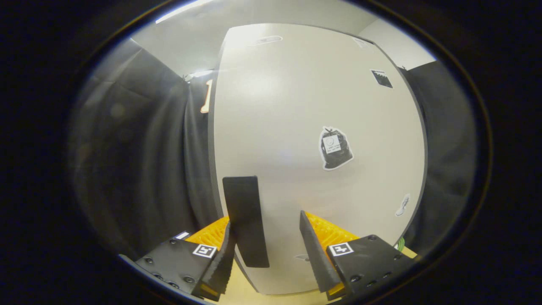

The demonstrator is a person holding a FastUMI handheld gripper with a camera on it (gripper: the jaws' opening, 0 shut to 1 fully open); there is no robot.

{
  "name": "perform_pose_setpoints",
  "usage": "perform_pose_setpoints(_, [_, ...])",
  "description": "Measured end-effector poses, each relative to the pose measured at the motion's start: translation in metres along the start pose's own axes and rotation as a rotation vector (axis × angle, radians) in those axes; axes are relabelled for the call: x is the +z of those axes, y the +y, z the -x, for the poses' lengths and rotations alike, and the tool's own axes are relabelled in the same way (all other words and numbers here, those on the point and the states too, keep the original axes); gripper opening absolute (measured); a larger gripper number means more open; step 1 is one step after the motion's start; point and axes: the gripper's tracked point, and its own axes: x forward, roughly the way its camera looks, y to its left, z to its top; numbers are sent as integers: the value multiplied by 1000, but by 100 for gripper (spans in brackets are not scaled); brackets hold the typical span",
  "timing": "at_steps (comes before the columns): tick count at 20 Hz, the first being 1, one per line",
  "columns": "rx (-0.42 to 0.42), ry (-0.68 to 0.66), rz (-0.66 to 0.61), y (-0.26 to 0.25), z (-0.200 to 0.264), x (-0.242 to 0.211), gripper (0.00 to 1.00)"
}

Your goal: Open the shoe cabinet door, grab the shoes and put them into the shoe cabinet, then close the shoe cabinet door.

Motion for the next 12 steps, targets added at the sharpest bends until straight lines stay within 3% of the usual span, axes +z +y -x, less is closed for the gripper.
perform_pose_setpoints(12, [-7, -19, -2, -2, -12, 3, 83])
